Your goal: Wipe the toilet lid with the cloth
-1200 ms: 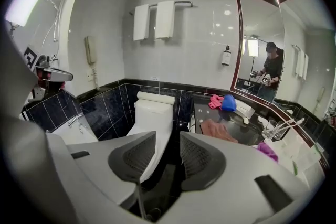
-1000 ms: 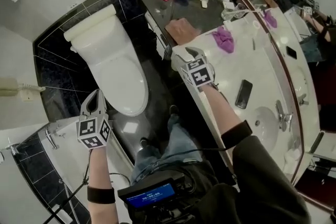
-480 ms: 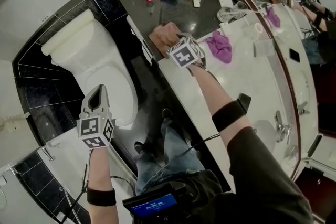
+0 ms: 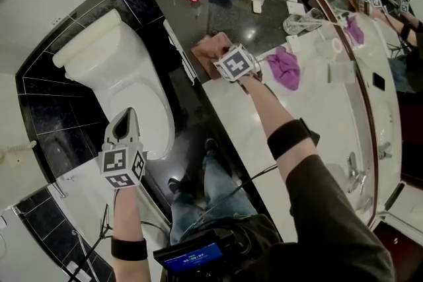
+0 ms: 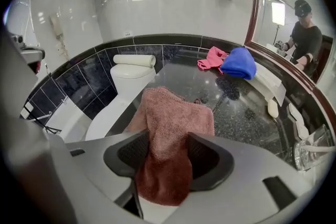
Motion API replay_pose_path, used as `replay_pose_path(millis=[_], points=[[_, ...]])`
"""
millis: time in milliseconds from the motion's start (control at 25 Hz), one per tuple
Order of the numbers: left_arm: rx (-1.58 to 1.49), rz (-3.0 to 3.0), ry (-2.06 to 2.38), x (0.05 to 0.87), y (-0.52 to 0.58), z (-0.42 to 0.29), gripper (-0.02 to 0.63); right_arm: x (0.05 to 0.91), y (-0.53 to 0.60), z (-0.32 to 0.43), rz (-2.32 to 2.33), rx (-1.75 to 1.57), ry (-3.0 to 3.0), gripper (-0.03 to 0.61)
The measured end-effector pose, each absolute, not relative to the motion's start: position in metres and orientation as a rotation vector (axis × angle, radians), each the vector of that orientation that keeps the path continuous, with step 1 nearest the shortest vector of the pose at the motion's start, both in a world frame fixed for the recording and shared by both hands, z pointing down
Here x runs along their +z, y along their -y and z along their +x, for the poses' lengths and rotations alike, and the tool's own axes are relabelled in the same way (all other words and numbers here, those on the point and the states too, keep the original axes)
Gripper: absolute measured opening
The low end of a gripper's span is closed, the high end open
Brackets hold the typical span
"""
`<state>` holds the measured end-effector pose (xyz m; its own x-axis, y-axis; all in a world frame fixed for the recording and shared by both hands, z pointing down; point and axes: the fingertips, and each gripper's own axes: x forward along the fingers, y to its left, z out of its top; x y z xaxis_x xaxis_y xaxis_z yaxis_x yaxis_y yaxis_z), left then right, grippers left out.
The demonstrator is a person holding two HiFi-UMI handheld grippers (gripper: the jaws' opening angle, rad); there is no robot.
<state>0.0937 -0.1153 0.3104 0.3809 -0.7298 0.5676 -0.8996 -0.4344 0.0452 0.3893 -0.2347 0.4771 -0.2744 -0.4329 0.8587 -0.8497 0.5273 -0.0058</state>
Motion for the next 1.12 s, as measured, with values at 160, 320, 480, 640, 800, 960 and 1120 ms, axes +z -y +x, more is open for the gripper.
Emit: replay_pose_path(millis=[160,320,480,640,800,960,1120], points=[[0.672,2.278,1.437,0.311,0.112,0.088,0.0,0.477,0.235,0.388,1.064,0.607,1.903,0.116],[0.675,2.275,1.444,0.309,0.106,0.083,0.0,0.478,0.232,0.386,1.071,0.584,1.893,0.091],[0.683,2.271,1.46,0.305,0.097,0.073,0.0,0.472,0.233,0.388,1.122,0.546,1.876,0.083],[0.685,2.269,1.473,0.297,0.088,0.062,0.0,0.455,0.226,0.385,1.172,0.516,1.885,0.081],[0.676,2.28,1.48,0.285,0.076,0.051,0.0,0.431,0.208,0.371,1.187,0.501,1.928,0.08],[0.66,2.307,1.484,0.271,0.057,0.036,0.0,0.395,0.179,0.351,1.232,0.495,1.994,0.08],[0.633,2.33,1.496,0.254,0.032,0.015,0.0,0.358,0.136,0.324,1.259,0.477,2.037,0.081]])
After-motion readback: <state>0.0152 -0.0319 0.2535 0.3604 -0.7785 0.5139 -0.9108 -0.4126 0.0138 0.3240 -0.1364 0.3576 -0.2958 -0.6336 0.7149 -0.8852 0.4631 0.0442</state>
